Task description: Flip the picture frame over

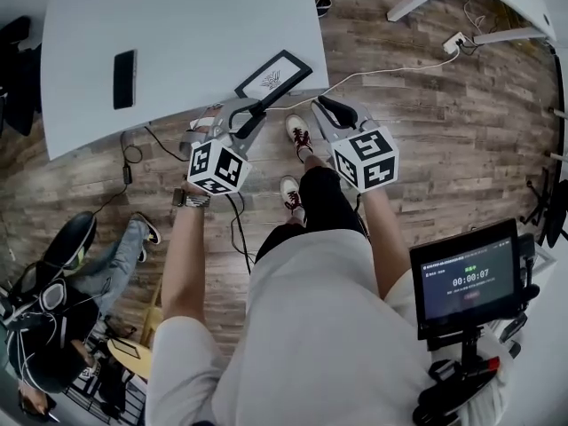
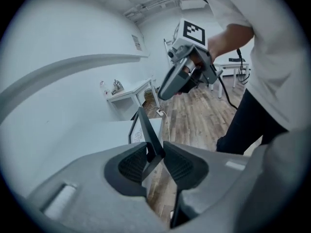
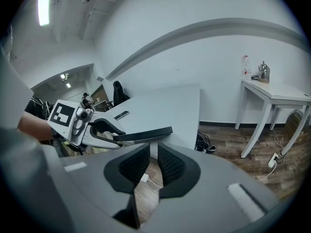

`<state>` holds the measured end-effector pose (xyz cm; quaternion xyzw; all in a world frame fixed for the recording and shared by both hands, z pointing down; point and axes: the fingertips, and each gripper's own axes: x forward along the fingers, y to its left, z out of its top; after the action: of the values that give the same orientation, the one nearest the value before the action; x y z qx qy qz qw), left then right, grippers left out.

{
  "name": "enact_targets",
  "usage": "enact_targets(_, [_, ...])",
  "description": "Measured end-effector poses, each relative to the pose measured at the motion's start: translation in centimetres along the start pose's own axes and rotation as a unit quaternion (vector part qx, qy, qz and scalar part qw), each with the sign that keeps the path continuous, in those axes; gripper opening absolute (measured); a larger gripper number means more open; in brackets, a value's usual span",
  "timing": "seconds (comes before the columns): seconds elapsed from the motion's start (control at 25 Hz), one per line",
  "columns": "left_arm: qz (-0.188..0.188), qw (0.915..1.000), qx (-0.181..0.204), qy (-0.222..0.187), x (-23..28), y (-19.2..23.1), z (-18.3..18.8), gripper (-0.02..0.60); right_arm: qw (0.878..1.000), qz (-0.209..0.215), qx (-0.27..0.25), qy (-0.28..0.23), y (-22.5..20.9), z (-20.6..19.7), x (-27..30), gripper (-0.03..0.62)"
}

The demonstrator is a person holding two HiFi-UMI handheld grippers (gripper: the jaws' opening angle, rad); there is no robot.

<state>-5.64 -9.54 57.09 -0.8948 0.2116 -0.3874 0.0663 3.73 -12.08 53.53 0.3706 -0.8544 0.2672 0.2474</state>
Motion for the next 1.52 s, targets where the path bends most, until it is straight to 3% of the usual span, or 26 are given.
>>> enact_targets(0.24, [-0.05, 0.9975, -0.038, -0.032, -0.3, 1.0, 0.7, 0.11, 1.0, -0.006, 0.002, -0.004, -0.6, 0.3, -0.5, 0.052])
enact_targets(0.48, [-0.104, 0.9894, -0.084, -0.057, -0.7, 1.9, 1.3, 0.107, 1.0, -0.007, 0.004, -0.01, -1.0, 0.7, -0.2, 0.052])
enact_targets(0.76, [-0.171, 0.9649, -0.17, -0.104, -1.3, 2.5, 1.3, 0.098, 1.0, -0.006, -0.002, -0.007, -1.3, 1.3, 0.3, 0.051])
enact_targets(1.0, [-0.228, 0.9424, -0.211, -0.124, -2.1, 2.4, 1.3, 0.095, 1.0, -0.017, -0.006, 0.001, -2.1, 1.5, 0.7, 0.051])
enact_targets(1.32, [-0.231, 0.9371, -0.231, -0.124, -1.9, 3.3, 0.5, 0.083, 1.0, -0.02, -0.005, 0.006, -2.5, 1.1, 0.7, 0.051])
enact_targets(1.52, [-0.22, 0.9401, -0.233, -0.115, -2.0, 4.0, 0.4, 0.075, 1.0, -0.017, -0.004, 0.011, -2.3, 0.7, 0.7, 0.051])
